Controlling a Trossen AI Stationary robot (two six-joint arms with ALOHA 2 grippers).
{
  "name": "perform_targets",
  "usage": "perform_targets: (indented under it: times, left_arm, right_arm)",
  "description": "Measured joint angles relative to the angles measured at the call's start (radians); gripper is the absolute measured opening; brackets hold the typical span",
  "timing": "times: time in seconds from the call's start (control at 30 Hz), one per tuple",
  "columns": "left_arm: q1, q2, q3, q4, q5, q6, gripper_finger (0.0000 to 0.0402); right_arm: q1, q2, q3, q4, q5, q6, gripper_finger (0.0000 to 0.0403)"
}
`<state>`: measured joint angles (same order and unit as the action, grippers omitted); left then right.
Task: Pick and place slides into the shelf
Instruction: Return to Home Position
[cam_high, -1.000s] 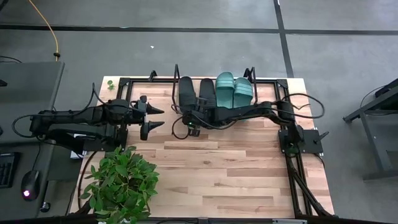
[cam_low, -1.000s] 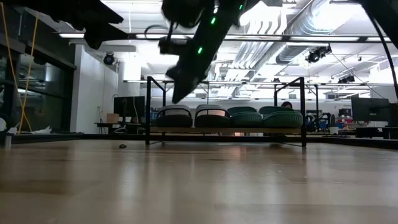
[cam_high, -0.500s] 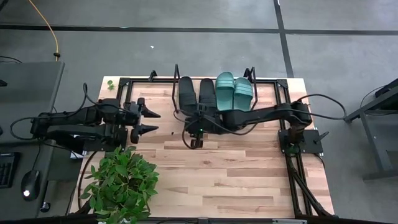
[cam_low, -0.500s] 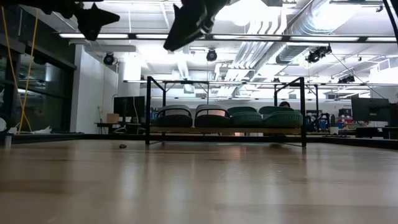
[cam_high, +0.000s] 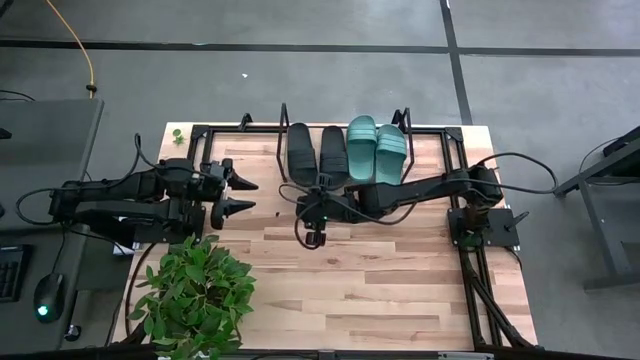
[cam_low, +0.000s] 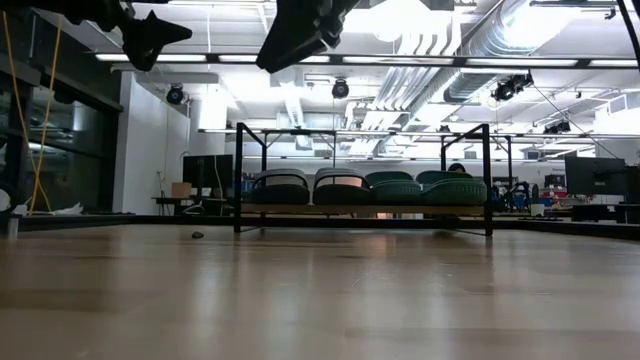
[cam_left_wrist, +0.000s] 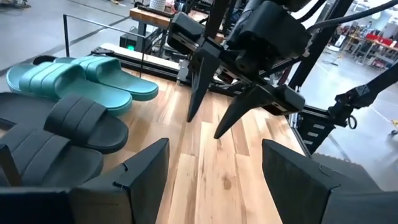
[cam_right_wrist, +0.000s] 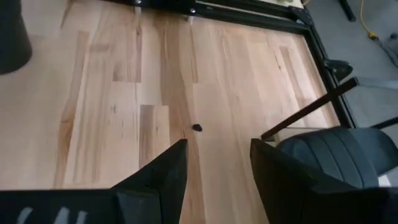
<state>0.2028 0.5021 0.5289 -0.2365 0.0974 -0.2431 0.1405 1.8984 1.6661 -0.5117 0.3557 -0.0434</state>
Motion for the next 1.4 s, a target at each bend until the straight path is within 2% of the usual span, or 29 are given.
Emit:
perform_targets:
  times: [0.17, 0.27, 0.4, 0.53, 0.8, 1.2, 1.4]
  left_arm:
    - [0.0, -0.001, 0.0, -0.001, 0.006, -0.081, 0.0239]
    - [-0.016, -0.001, 0.0, -0.018, 0.071, -0.077, 0.0239]
    - [-0.097, -0.005, 0.0, -0.047, 0.098, -0.012, 0.0239]
    - [-0.2, -0.027, 0.0, -0.029, 0.029, 0.028, 0.0239]
    - [-0.331, -0.081, 0.001, 0.011, -0.162, 0.075, 0.0239]
    - [-0.334, -0.092, 0.001, 0.012, -0.247, 0.116, 0.0239]
    - [-0.334, -0.092, 0.001, 0.055, -0.226, 0.136, 0.0239]
  right_arm:
    - [-0.003, 0.0, 0.0, -0.001, 0.0, 0.09, 0.0165]
    - [-0.003, -0.001, 0.0, 0.0, -0.006, 0.17, 0.0165]
    - [-0.002, -0.002, 0.0, 0.021, -0.096, 0.186, 0.0165]
    - [0.01, -0.002, 0.0, 0.031, -0.176, 0.184, 0.0165]
    - [0.022, -0.025, 0.0, 0.022, -0.17, 0.167, 0.0165]
    - [0.047, -0.101, 0.0, 0.013, -0.182, 0.145, 0.0165]
    - [0.043, -0.105, 0.0, -0.013, -0.204, 0.132, 0.0165]
